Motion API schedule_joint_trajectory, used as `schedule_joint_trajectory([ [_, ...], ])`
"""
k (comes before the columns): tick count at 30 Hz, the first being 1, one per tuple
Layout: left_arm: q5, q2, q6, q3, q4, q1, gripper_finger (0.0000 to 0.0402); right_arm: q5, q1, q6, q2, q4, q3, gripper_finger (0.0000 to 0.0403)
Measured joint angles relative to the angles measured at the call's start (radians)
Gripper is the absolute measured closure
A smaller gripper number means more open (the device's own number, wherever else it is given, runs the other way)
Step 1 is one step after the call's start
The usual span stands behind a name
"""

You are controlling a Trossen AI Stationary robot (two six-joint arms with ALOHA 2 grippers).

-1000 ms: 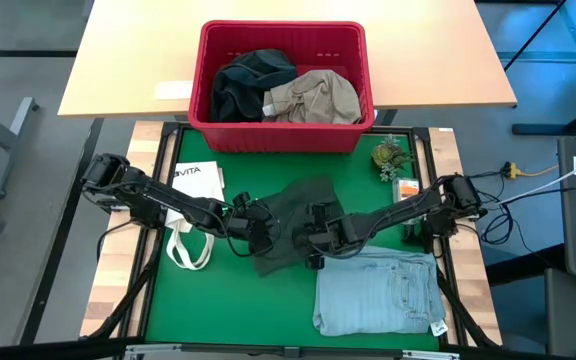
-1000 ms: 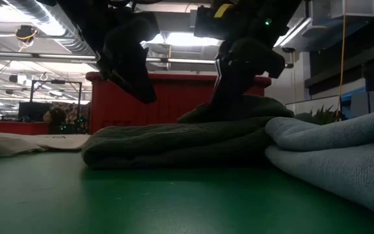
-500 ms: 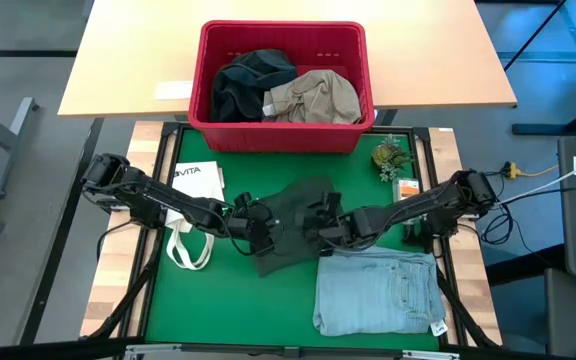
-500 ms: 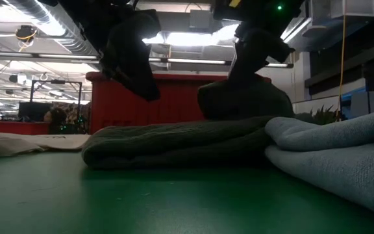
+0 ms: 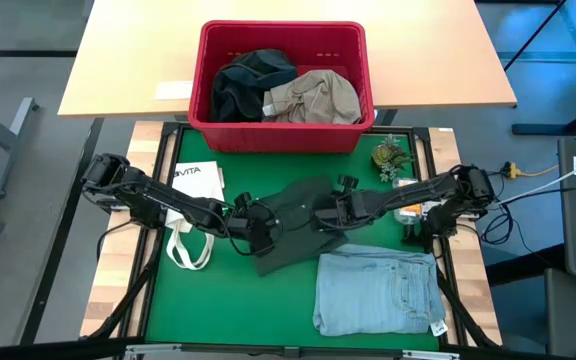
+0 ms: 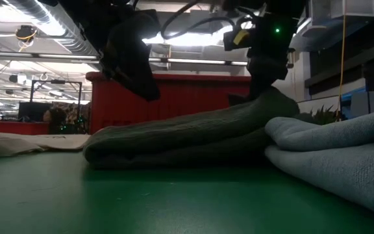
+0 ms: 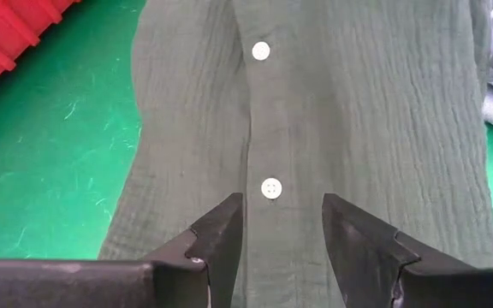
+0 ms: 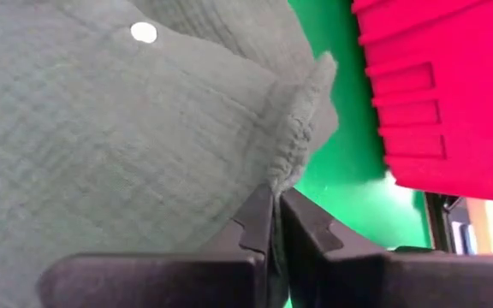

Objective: Fold Laundry from Bin
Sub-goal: Fold the green shirt, then stack the green shirt on top of the light blue jeans

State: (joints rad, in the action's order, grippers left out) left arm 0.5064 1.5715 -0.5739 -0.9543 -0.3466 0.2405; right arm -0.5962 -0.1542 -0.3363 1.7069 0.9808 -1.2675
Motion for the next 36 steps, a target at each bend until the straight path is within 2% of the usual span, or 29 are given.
schedule_joint_trajectory([
  [10, 0.0, 0.0, 0.0, 0.0, 0.0, 0.0, 0.0247, 0.126, -0.004, 0.001, 0.0, 0.005, 0.0, 0.0381],
  [19, 0.0, 0.0, 0.0, 0.0, 0.0, 0.0, 0.0247, 0.143, -0.004, 0.003, 0.0, 0.025, 0.001, 0.0374],
  [22, 0.0, 0.0, 0.0, 0.0, 0.0, 0.0, 0.0247, 0.143, -0.004, 0.004, 0.0, 0.025, 0.001, 0.0347],
  [27, -0.001, 0.0, 0.011, 0.0, 0.0, 0.0, 0.0247, 0.127, -0.004, 0.004, 0.0, 0.038, 0.001, 0.0273],
  [32, -0.002, 0.0, 0.072, 0.0, 0.0, 0.0, 0.0244, 0.045, -0.004, 0.005, 0.001, 0.127, 0.001, 0.0207],
  [36, -0.002, 0.0, 0.088, 0.0, 0.0, 0.0, 0.0234, -0.019, -0.004, 0.005, 0.001, 0.236, 0.001, 0.0175],
])
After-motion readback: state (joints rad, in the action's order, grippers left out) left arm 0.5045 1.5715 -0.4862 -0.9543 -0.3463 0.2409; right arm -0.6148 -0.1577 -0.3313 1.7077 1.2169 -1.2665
